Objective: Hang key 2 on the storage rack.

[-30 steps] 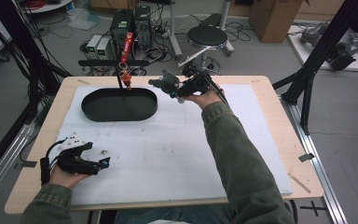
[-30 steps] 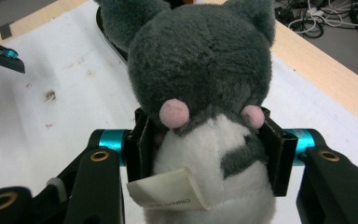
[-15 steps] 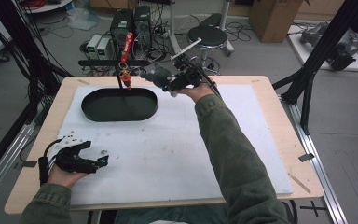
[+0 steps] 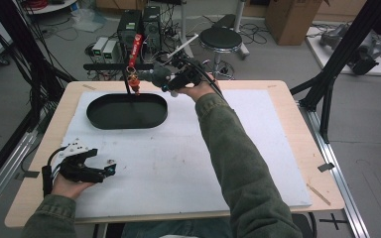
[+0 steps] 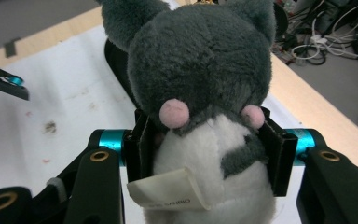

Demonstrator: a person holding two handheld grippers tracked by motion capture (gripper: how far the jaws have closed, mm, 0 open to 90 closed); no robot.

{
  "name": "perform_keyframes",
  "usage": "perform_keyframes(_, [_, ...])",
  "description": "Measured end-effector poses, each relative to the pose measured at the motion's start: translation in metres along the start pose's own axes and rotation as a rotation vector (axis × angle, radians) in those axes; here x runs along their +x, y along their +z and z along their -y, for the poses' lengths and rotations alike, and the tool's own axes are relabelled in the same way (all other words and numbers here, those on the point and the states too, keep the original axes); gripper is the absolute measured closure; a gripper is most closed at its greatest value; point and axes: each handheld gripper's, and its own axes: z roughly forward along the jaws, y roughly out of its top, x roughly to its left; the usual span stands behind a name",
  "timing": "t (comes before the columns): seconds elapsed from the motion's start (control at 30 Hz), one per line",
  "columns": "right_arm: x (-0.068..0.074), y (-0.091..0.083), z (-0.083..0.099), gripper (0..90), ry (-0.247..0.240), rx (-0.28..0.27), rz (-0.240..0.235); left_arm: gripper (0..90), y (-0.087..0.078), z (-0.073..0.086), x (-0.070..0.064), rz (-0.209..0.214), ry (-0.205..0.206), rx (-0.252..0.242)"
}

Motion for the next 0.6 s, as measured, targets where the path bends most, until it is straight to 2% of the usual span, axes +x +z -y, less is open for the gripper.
perform_keyframes(0.13, [-0.002, 0.006, -0.003, 47.0, -0.012, 0.004, 0.012, 1.7, 0.000, 0.000, 0.001, -0.003, 0.003, -0.003])
perform_keyframes(0.2, [-0.003, 0.007, -0.002, 47.0, -0.003, 0.005, 0.016, 1.8, 0.000, 0.000, 0.000, -0.003, 0.000, -0.005])
perform_keyframes(0.43, [-0.021, 0.010, 0.003, 47.1, 0.040, 0.025, 0.053, 1.8, 0.001, -0.001, 0.001, -0.002, 0.001, -0.006])
perform_keyframes(0.6, [-0.025, 0.014, 0.004, 47.0, 0.062, 0.025, 0.062, 1.8, 0.002, -0.001, 0.001, -0.003, 0.001, -0.007])
